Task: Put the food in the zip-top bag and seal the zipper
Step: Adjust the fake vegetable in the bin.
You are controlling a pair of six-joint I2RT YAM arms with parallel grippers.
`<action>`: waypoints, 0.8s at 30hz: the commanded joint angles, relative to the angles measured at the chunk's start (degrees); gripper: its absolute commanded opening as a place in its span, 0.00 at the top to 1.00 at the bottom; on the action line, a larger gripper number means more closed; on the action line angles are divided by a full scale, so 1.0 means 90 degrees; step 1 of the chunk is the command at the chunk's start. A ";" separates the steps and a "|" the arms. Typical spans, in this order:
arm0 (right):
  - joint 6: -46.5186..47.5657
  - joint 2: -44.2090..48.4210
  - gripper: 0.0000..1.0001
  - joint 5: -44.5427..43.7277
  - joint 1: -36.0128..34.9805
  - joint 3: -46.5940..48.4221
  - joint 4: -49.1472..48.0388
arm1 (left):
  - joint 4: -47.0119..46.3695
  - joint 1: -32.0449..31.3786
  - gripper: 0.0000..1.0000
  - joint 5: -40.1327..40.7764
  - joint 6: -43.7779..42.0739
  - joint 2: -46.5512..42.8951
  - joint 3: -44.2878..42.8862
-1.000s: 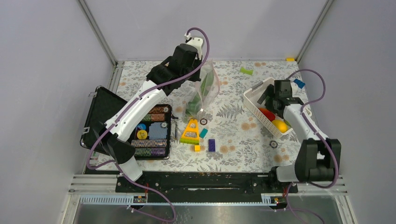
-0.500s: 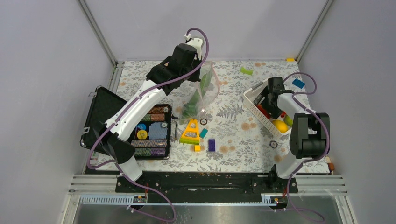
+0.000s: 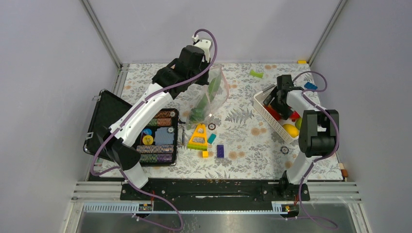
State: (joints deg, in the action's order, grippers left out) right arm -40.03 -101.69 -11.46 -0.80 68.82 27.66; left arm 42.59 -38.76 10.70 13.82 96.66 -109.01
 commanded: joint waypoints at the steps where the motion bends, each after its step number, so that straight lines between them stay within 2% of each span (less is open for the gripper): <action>1: 0.0872 -0.0280 0.00 -0.0058 0.0005 0.0110 0.0329 | -0.0386 0.0031 1.00 -0.0086 0.0010 -0.0078 -0.0020; 4: 0.1904 -0.0229 0.00 0.0652 -0.0008 0.0213 0.0166 | -0.0386 0.0041 1.00 -0.0100 -0.0007 -0.0084 -0.0011; 10: 0.2663 -0.0089 0.00 0.0227 -0.0019 0.0565 0.0591 | -0.0414 0.0073 1.00 -0.0128 -0.0022 -0.0154 0.0046; 18: 0.4874 0.0335 0.00 0.1143 -0.0019 0.0434 0.0293 | -0.0442 0.0146 1.00 -0.0202 -0.0029 -0.0243 0.0133; 21: 0.5240 0.0340 0.00 0.1257 -0.0011 0.0352 0.0153 | -0.0471 0.0167 1.00 -0.0234 -0.0023 -0.0284 0.0178; 24: 0.5073 0.0122 0.00 0.1616 -0.0009 0.0525 0.0278 | -0.0478 0.0175 1.00 -0.0257 -0.0032 -0.0282 0.0182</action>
State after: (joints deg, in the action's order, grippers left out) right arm 1.56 -100.84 -1.89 -0.80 71.83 29.36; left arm 41.47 -37.60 9.41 13.80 96.57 -107.31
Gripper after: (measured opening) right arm 0.994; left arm 0.010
